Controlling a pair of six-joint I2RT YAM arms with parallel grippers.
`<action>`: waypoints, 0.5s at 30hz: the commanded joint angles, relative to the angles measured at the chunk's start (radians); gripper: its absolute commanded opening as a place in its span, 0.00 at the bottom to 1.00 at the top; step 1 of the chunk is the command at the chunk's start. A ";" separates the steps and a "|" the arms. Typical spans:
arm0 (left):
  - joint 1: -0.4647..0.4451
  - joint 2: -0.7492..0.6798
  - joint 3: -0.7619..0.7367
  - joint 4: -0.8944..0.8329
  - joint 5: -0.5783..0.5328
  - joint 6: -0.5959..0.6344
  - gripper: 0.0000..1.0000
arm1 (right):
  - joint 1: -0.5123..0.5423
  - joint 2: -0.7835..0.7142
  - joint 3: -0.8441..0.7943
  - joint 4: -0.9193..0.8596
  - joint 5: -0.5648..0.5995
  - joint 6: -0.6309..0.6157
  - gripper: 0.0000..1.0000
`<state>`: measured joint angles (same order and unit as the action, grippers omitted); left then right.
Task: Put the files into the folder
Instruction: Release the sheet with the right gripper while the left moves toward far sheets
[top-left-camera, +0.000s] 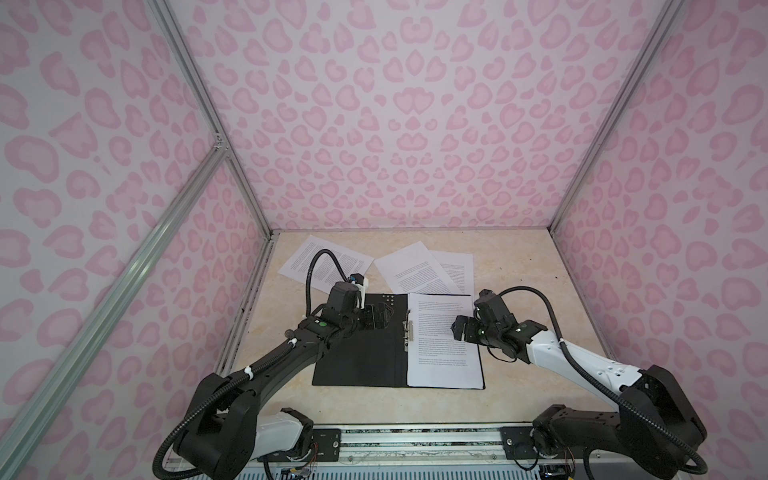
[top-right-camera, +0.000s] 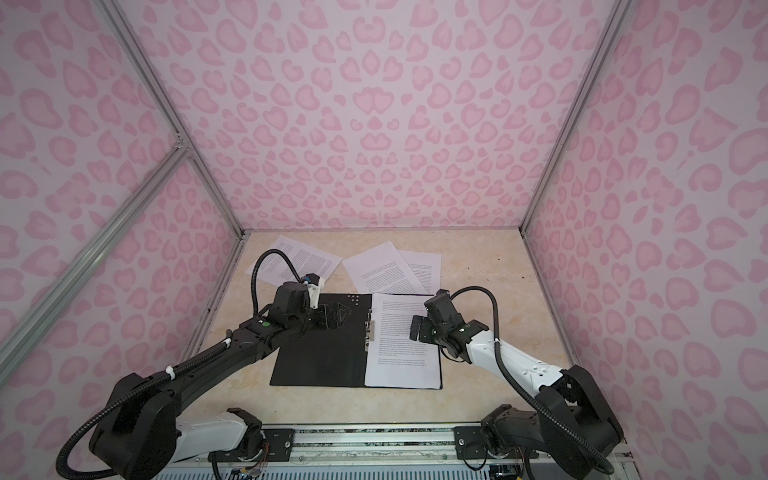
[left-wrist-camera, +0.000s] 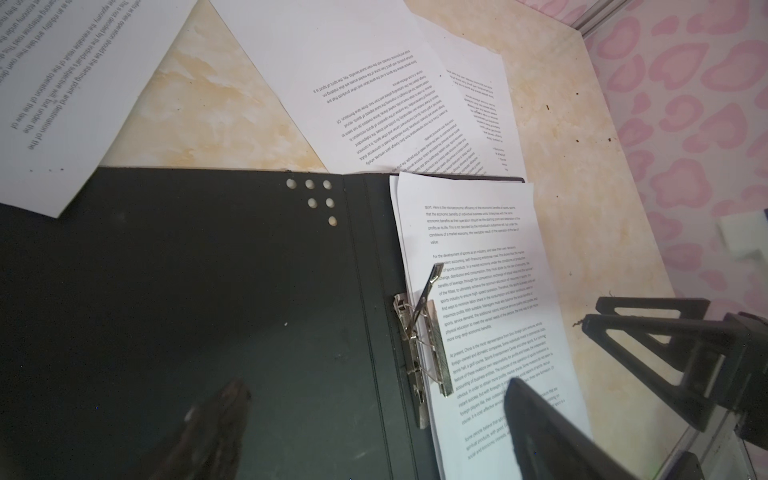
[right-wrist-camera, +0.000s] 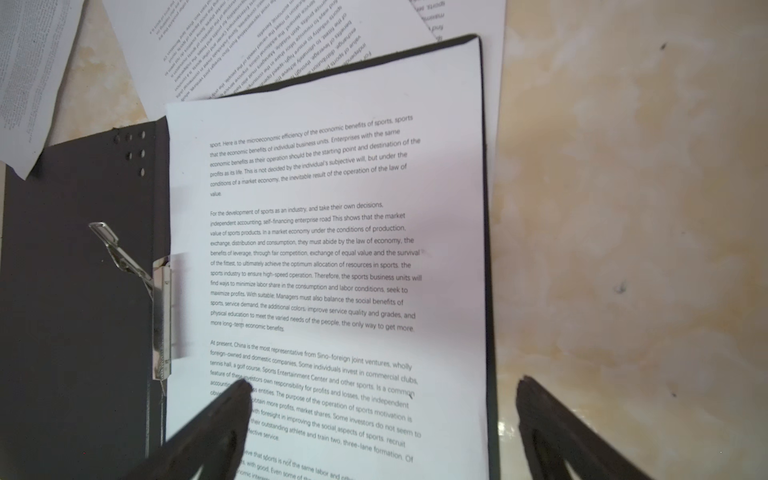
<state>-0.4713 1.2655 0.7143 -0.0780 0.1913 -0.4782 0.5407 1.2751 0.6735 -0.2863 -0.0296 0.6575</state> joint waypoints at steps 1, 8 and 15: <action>0.000 -0.029 -0.004 0.004 -0.041 0.001 0.97 | -0.003 0.004 0.018 -0.029 0.038 -0.041 0.99; 0.000 -0.130 -0.034 -0.017 -0.158 -0.002 0.97 | -0.018 -0.004 0.086 -0.080 0.074 -0.087 0.99; 0.067 -0.243 -0.079 -0.049 -0.253 -0.060 0.97 | -0.020 0.012 0.109 -0.043 0.012 -0.141 0.99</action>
<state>-0.4358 1.0462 0.6506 -0.1062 0.0021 -0.5003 0.5217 1.2770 0.7815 -0.3382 0.0086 0.5545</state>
